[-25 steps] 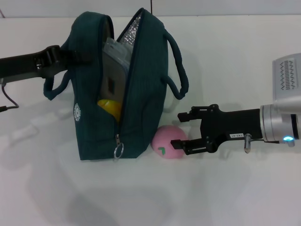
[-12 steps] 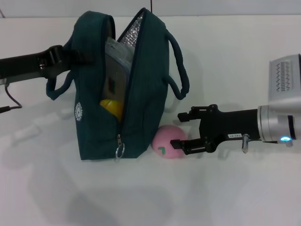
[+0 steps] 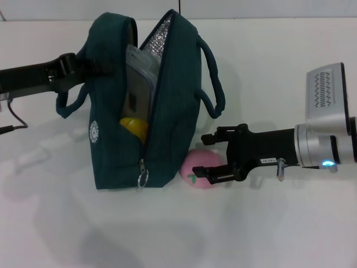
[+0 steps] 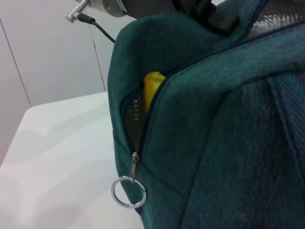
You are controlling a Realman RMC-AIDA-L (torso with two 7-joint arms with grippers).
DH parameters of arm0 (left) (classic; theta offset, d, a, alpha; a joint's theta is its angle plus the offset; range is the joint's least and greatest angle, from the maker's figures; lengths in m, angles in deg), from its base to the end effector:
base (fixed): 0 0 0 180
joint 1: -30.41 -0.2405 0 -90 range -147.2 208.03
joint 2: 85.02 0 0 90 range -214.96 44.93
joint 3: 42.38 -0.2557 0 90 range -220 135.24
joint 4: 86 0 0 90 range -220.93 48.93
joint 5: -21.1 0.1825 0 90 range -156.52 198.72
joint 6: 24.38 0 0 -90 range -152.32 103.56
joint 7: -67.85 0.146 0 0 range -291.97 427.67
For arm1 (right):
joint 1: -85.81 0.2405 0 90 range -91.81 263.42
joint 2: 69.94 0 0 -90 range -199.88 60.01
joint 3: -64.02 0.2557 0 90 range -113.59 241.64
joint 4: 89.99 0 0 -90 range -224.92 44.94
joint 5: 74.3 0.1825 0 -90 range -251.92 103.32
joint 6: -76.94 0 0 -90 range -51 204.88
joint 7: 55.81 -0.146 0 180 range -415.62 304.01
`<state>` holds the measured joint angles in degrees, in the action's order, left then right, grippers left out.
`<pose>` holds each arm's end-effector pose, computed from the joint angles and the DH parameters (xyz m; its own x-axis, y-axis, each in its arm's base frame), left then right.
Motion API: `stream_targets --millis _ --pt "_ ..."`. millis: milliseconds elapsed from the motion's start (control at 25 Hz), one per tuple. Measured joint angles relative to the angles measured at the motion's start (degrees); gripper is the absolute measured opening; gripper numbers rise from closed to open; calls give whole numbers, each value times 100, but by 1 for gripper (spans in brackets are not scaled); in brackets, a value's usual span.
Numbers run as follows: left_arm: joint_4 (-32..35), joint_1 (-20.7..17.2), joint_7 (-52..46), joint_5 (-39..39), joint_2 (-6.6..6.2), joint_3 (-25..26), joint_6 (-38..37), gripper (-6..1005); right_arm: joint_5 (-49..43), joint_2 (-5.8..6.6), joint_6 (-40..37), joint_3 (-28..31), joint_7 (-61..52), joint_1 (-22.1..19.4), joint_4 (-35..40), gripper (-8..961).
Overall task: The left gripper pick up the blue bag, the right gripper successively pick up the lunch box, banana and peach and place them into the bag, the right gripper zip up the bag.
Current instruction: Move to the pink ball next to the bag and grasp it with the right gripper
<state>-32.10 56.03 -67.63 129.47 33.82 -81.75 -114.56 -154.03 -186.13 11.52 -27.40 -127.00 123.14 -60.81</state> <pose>-0.2389 0.3178 0.0517 0.1686 0.7912 0.5878 0.9048 -0.3608 0.2262 0.1962 0.3207 -0.0813 0.9276 -0.1626 -0.3362 -0.2090 -0.9721 -0.1065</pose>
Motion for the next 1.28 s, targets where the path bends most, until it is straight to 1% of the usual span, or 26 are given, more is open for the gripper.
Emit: stream_targets --millis 360,1040,1280 --pt "-2 -4 4 -1 -1 -1 5 37 245 0 154 -379 -30 29 -23 769" --pt "-3 -4 4 -9 8 -6 10 37 284 0 284 -458 -138 48 -83 767" --pt "8 0 4 -9 9 -17 10 37 283 0 338 -465 -252 116 -90 766"
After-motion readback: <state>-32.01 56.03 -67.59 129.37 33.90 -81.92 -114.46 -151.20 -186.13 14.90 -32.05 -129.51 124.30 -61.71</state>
